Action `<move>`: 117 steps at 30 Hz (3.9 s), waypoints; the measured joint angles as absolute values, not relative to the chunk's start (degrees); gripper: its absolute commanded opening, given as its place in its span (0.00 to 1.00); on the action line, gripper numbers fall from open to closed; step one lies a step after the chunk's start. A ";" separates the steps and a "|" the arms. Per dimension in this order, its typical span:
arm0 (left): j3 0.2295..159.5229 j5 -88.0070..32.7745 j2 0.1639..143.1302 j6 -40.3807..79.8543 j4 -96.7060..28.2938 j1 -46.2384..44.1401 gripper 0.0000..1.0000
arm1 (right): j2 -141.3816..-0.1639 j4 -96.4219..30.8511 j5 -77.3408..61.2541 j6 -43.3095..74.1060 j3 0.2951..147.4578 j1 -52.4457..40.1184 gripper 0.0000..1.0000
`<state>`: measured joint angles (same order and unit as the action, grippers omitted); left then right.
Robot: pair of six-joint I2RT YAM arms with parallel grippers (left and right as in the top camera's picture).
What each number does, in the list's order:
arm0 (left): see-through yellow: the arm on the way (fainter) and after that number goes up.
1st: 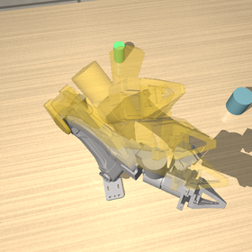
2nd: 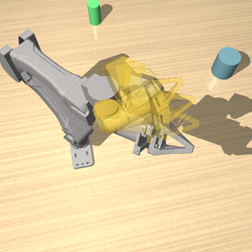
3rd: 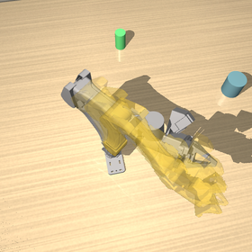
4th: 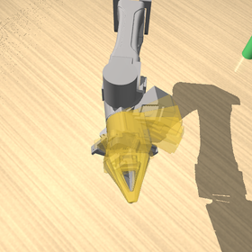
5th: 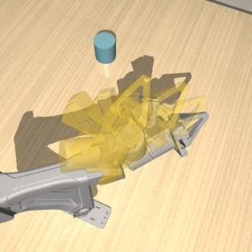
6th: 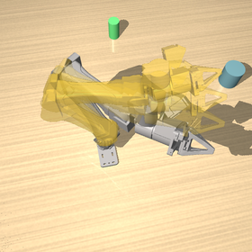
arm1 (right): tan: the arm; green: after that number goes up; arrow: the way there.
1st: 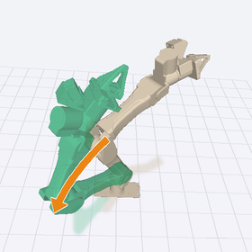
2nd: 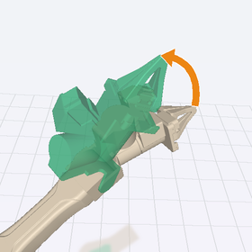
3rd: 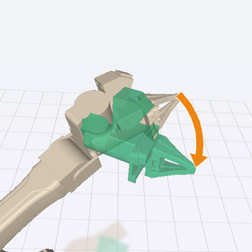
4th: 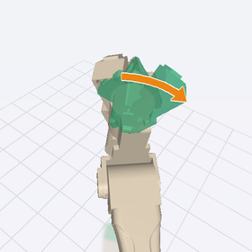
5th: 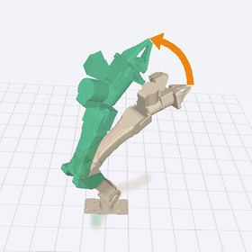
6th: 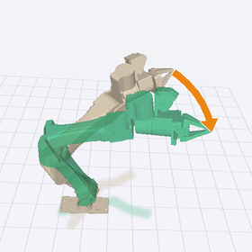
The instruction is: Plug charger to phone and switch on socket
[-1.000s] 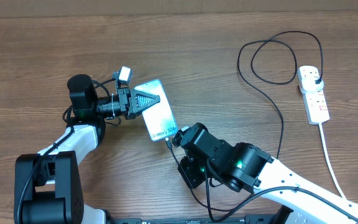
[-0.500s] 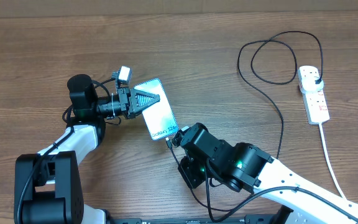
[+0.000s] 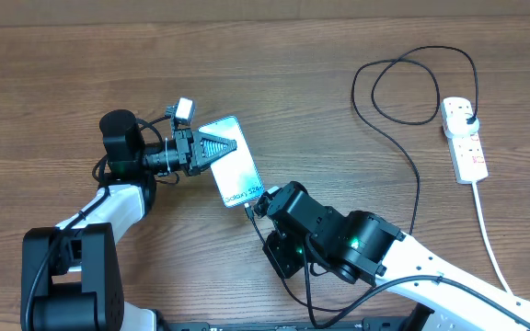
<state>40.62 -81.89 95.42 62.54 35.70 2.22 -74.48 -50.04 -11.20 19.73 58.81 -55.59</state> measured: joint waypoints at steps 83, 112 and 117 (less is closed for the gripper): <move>40.62 -84.25 95.42 62.33 35.55 2.22 0.04 | -74.54 -46.15 -8.51 20.78 58.81 -55.92 0.08; 40.62 -83.83 95.42 62.39 35.53 2.22 0.04 | -81.17 -35.94 -5.45 22.63 58.81 -55.92 0.04; 40.64 -84.05 95.42 62.46 35.59 2.42 0.04 | -81.17 -34.09 -5.54 22.74 58.81 -55.92 0.04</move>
